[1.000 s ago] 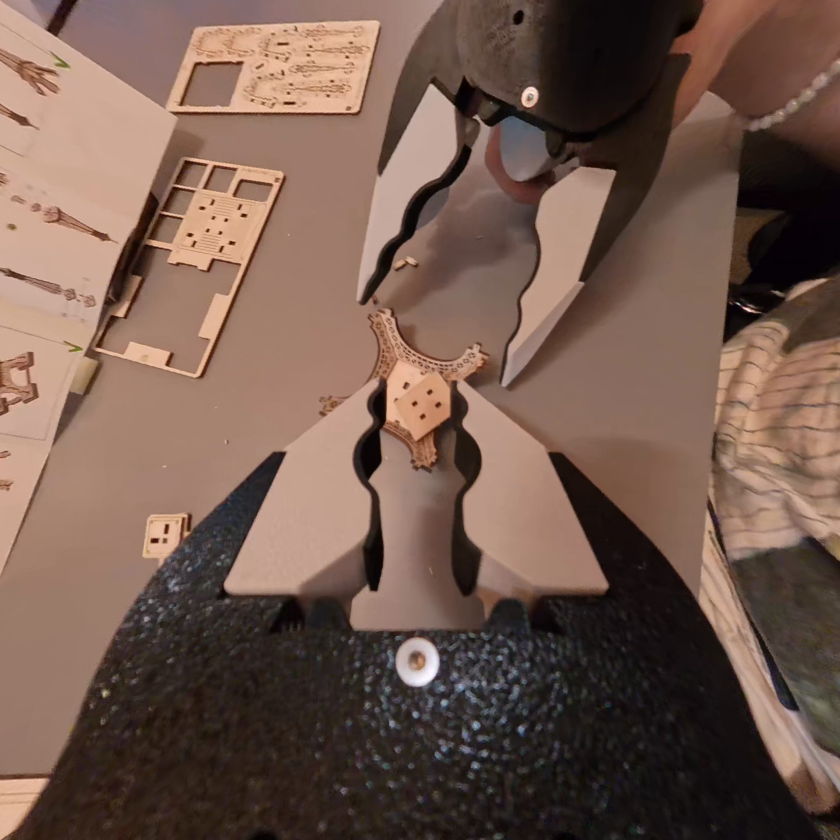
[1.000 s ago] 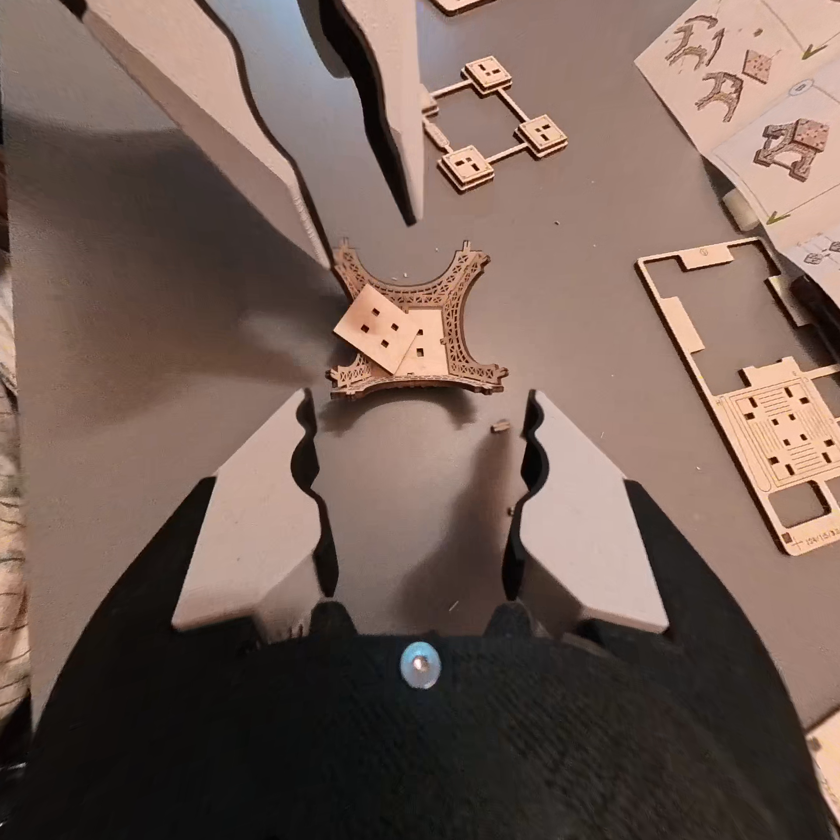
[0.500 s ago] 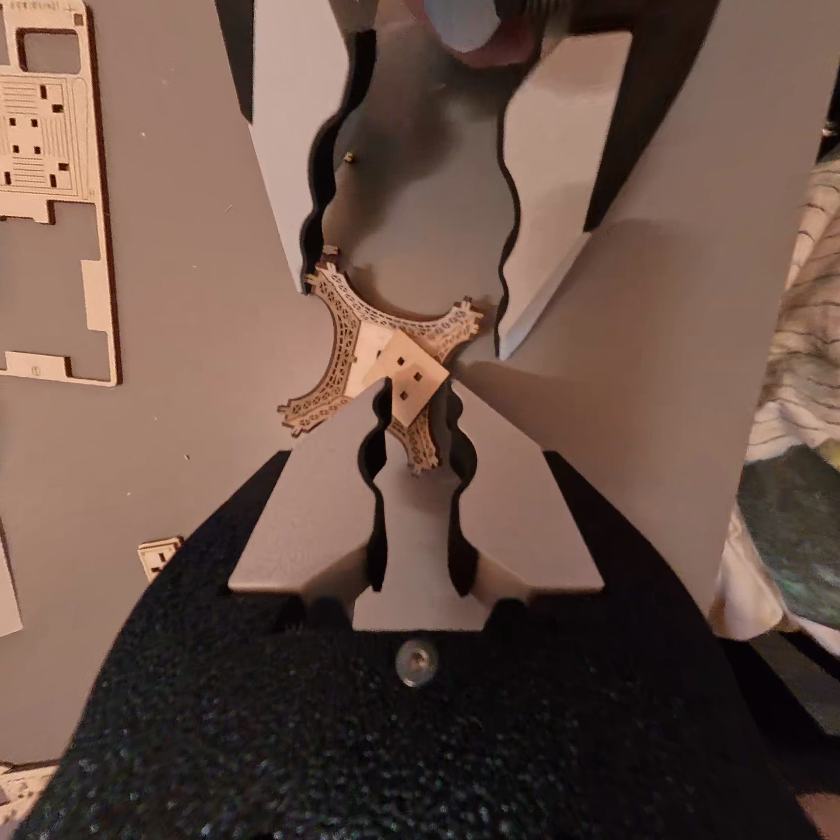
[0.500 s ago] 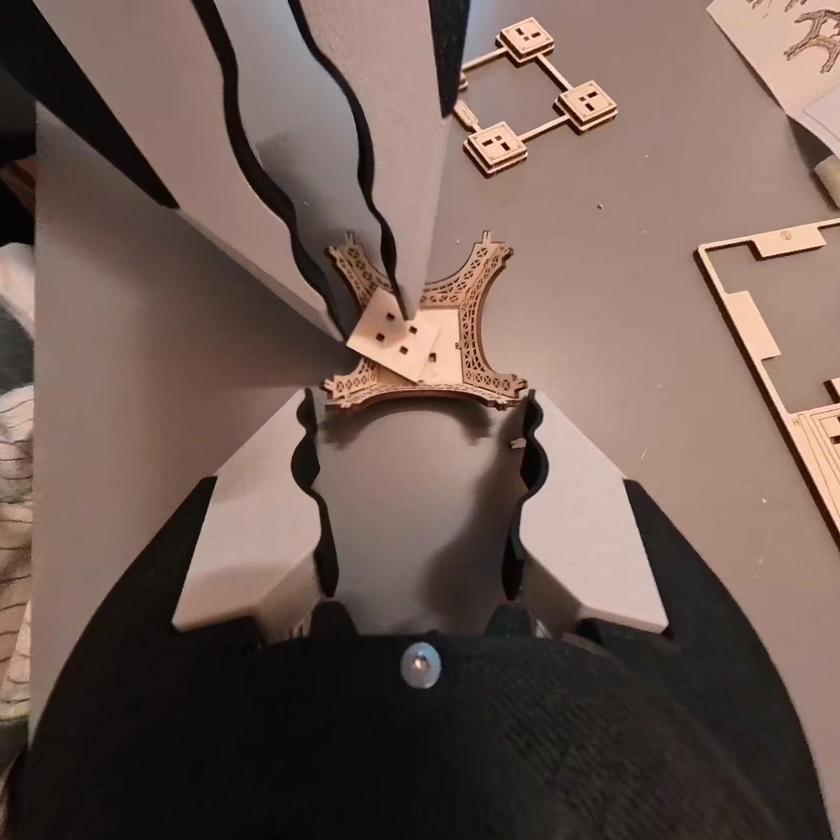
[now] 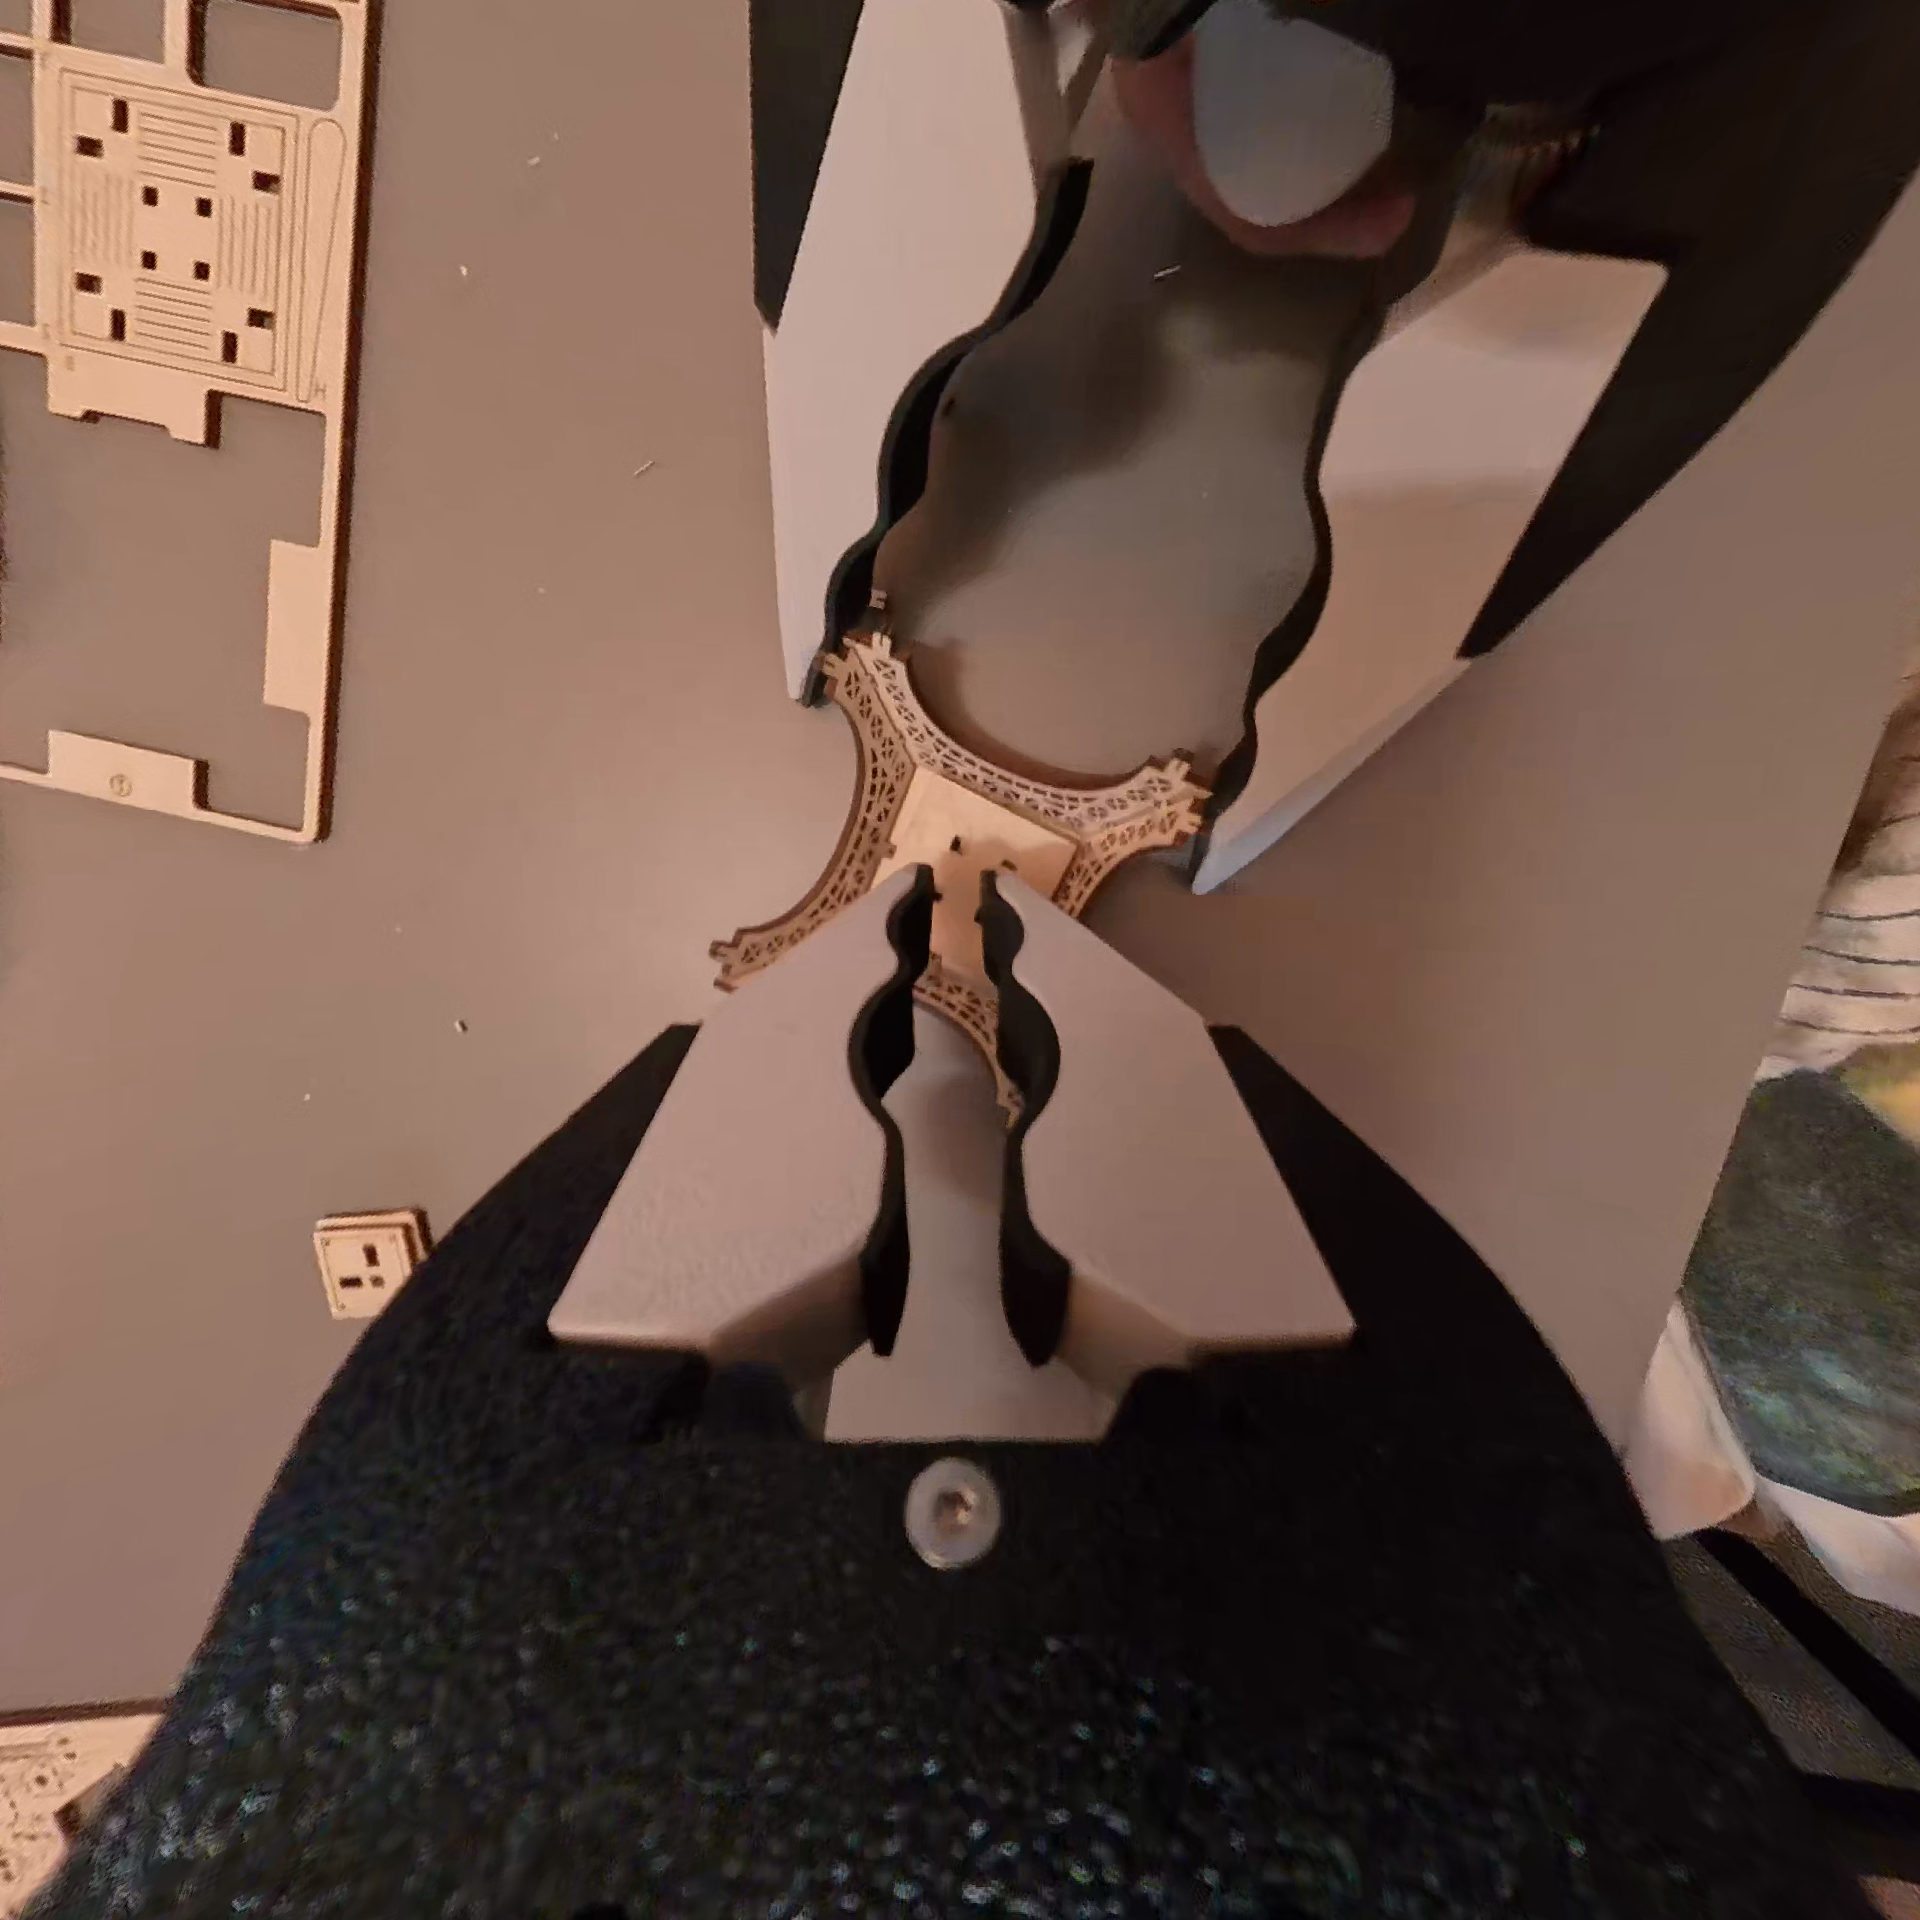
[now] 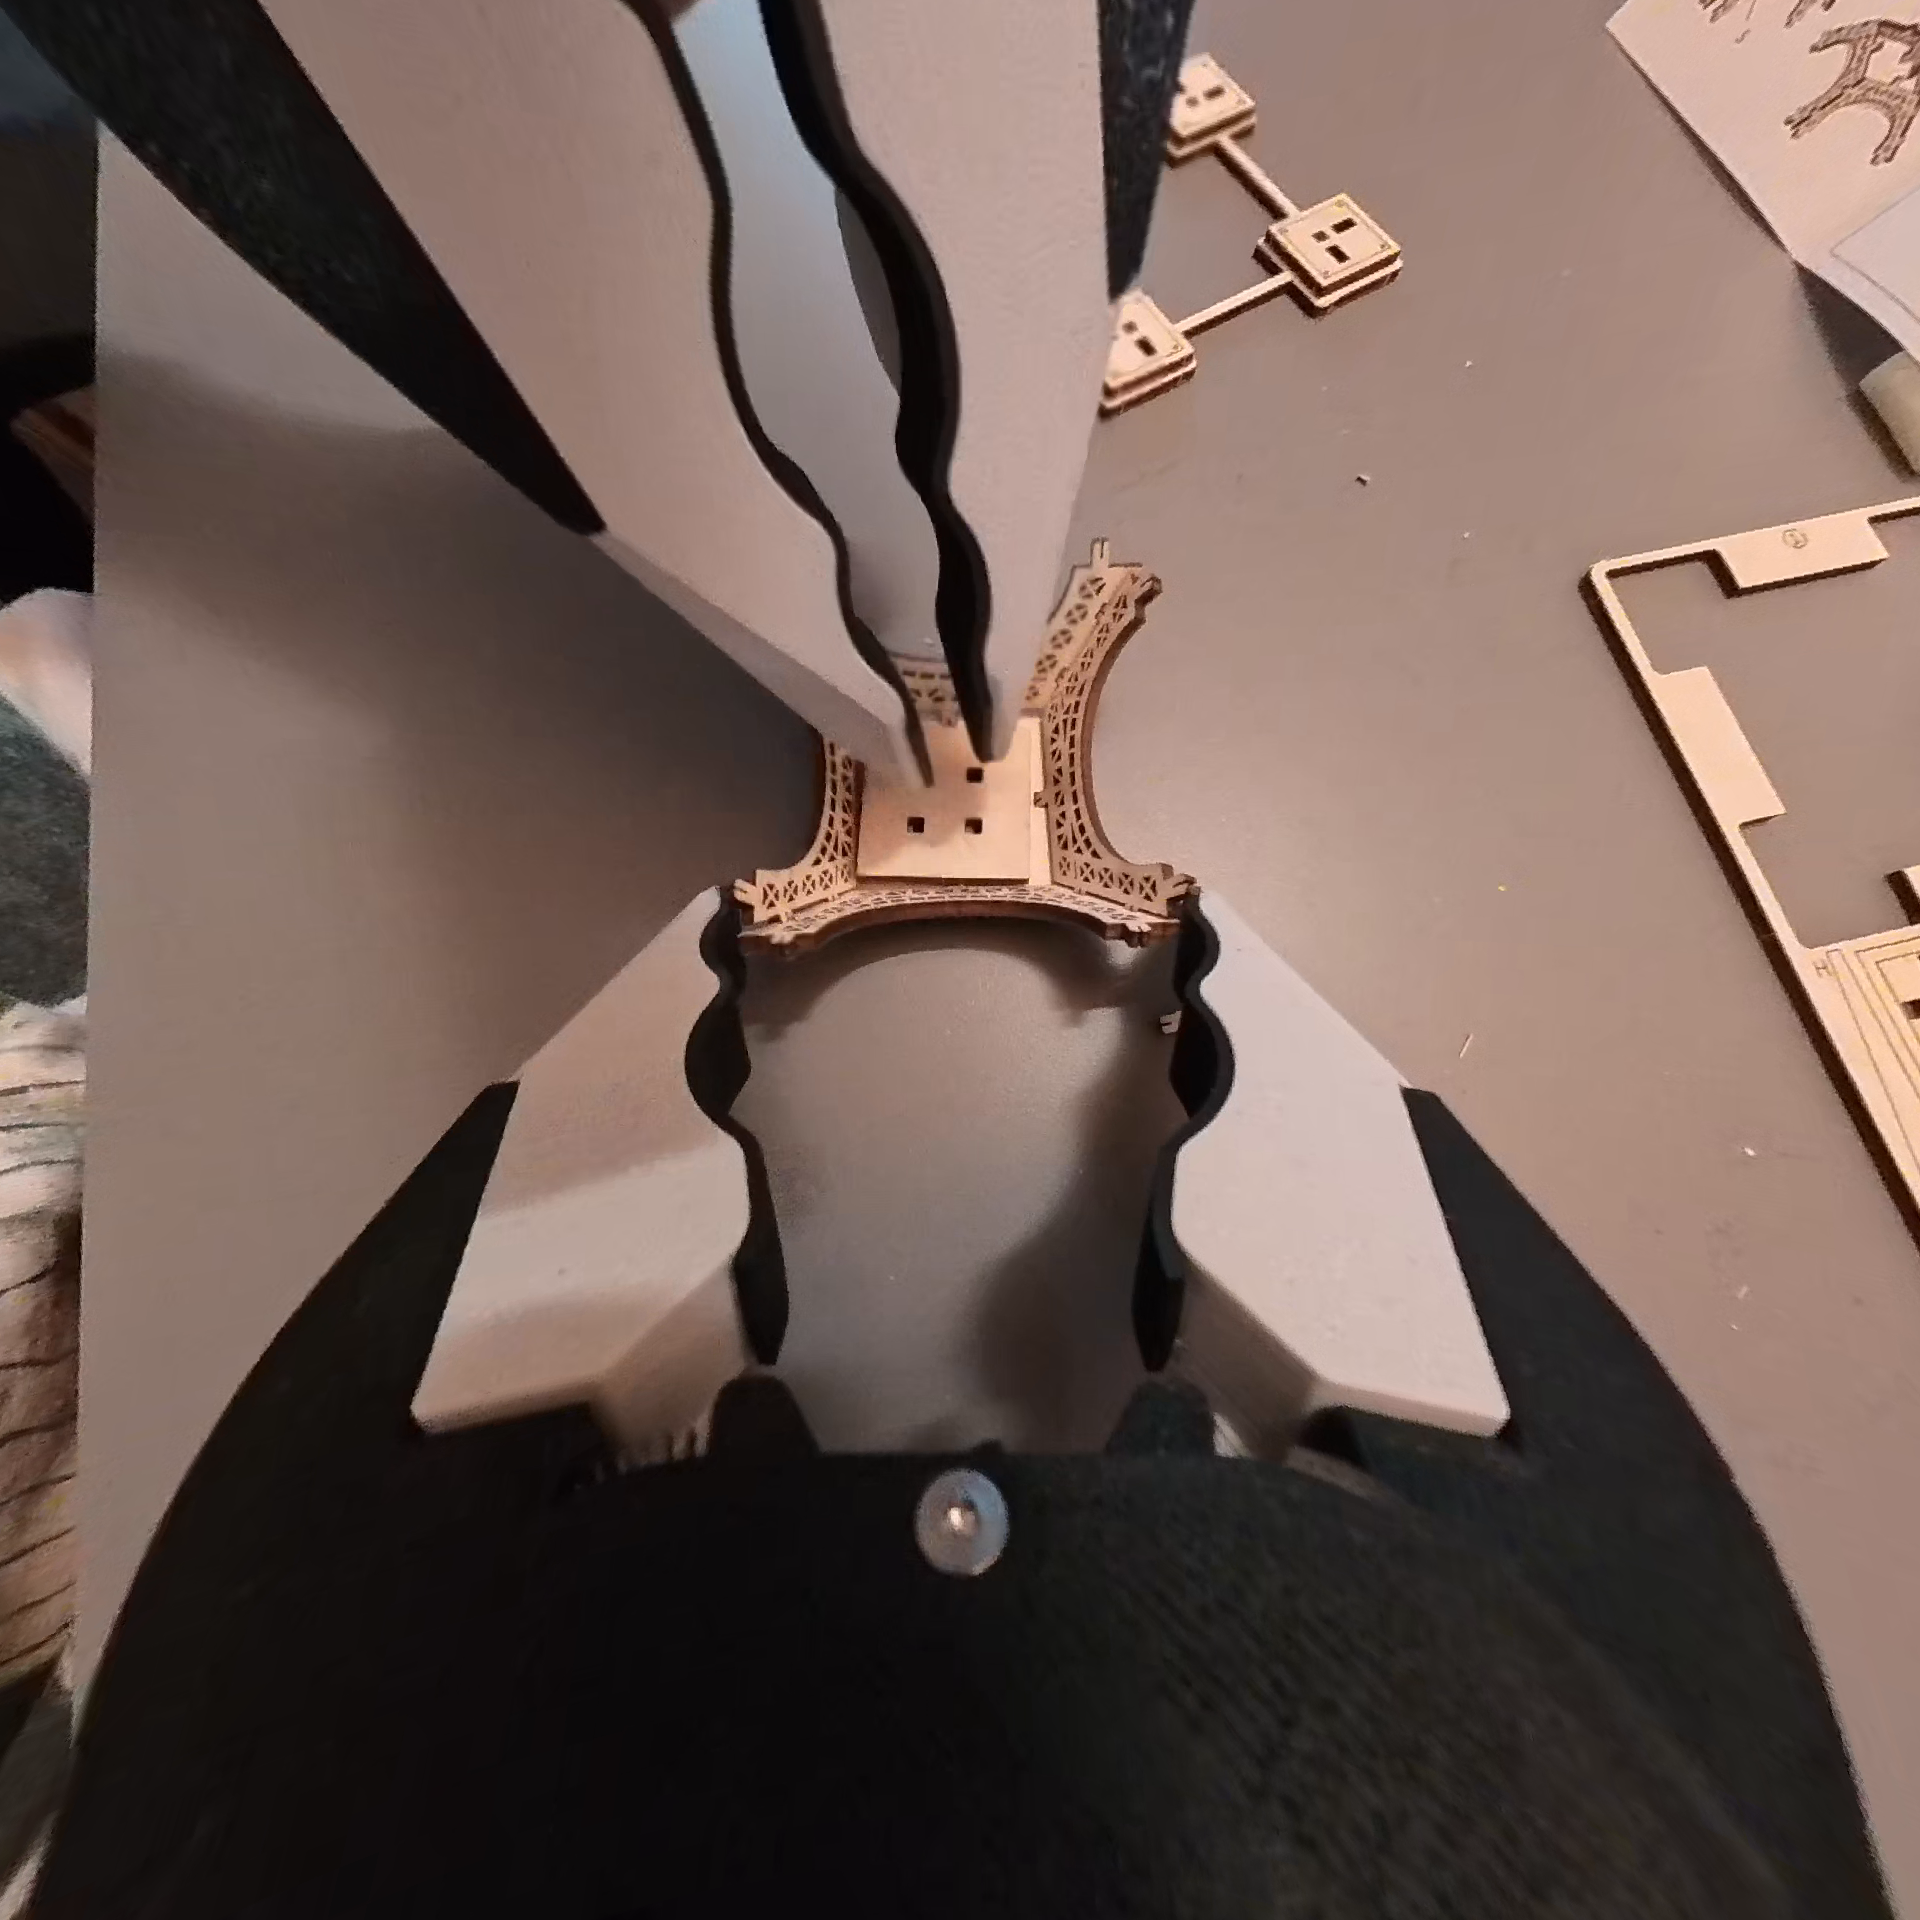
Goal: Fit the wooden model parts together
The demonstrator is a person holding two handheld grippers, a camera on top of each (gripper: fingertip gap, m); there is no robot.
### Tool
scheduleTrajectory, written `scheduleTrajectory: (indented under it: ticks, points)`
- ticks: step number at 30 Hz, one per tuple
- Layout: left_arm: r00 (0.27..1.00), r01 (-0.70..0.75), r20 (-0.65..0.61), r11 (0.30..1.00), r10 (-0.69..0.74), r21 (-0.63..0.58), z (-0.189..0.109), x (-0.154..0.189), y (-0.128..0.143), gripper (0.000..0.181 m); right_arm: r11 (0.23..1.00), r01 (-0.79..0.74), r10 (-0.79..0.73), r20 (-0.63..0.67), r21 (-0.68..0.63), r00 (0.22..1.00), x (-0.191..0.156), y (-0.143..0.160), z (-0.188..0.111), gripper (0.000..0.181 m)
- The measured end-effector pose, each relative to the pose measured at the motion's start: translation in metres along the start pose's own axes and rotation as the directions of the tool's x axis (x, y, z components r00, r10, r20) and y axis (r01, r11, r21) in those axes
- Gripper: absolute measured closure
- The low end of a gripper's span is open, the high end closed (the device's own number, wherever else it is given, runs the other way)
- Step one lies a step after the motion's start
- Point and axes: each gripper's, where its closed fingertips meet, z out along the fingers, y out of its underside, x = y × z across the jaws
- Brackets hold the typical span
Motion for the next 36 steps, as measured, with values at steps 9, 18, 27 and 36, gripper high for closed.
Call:
scheduleTrajectory:
  ticks: [9, 18, 27, 36]
  points:
    - [0.998, 0.027, -0.055, 1.000, -0.027, -0.012, 0.012, 0.000, 0.001, 0.176, 1.000, -0.001, 0.001, -0.025, -0.004, 1.000, 0.003, 0.001, 0.000, 0.100]
    - [0.998, 0.046, -0.046, 0.999, -0.046, 0.014, 0.012, 0.000, 0.002, 0.179, 1.000, 0.001, -0.001, -0.028, -0.005, 1.000, 0.003, 0.001, 0.000, 0.100]
    - [0.999, 0.032, -0.044, 0.999, -0.031, 0.009, 0.012, 0.000, 0.002, 0.179, 1.000, 0.001, -0.001, -0.032, -0.006, 0.999, 0.004, 0.001, 0.000, 0.100]
    - [0.999, 0.034, -0.014, 0.996, -0.033, 0.077, -0.003, -0.016, 0.003, 0.176, 1.000, 0.003, -0.003, -0.032, -0.005, 0.999, 0.004, 0.001, 0.000, 0.100]
